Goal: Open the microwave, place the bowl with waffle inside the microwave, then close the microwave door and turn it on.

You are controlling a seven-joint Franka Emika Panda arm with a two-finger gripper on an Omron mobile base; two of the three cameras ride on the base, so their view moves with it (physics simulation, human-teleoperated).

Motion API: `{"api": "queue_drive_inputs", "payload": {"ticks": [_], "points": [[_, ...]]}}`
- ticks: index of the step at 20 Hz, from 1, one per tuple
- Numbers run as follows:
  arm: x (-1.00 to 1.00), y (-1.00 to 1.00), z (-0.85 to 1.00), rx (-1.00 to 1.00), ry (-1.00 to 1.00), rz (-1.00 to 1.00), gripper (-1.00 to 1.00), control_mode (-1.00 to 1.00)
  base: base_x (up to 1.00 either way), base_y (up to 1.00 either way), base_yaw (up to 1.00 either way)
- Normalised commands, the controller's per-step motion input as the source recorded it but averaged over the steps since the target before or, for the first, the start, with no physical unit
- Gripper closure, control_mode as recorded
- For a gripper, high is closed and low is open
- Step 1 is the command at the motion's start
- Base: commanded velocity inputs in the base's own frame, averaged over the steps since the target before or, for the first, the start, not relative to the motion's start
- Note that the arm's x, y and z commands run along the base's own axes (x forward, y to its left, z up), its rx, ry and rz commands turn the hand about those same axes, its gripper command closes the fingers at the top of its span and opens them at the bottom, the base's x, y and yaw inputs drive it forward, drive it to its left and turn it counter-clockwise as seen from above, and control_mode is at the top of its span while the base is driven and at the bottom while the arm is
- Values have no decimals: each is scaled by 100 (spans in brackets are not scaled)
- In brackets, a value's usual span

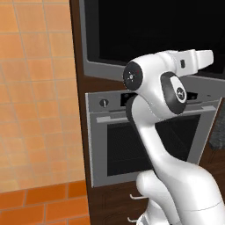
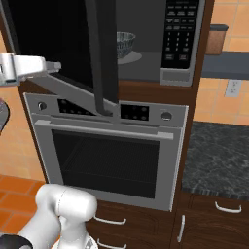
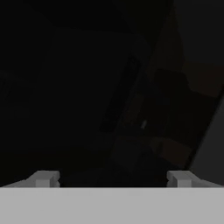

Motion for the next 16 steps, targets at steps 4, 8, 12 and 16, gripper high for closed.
{"api": "queue_drive_inputs", "payload": {"ticks": [4,8,12,16], "points": [[50,-28,0,0,0,5,-100,-100,0,0,0],[65,-40,0,2,0,9,-100,-100,0,0,0],[58,-45,-1,9,-4,10,-100,-100,0,0,0],[26,-57,0,27,-21,18,-100,-100,0,0,0]]}}
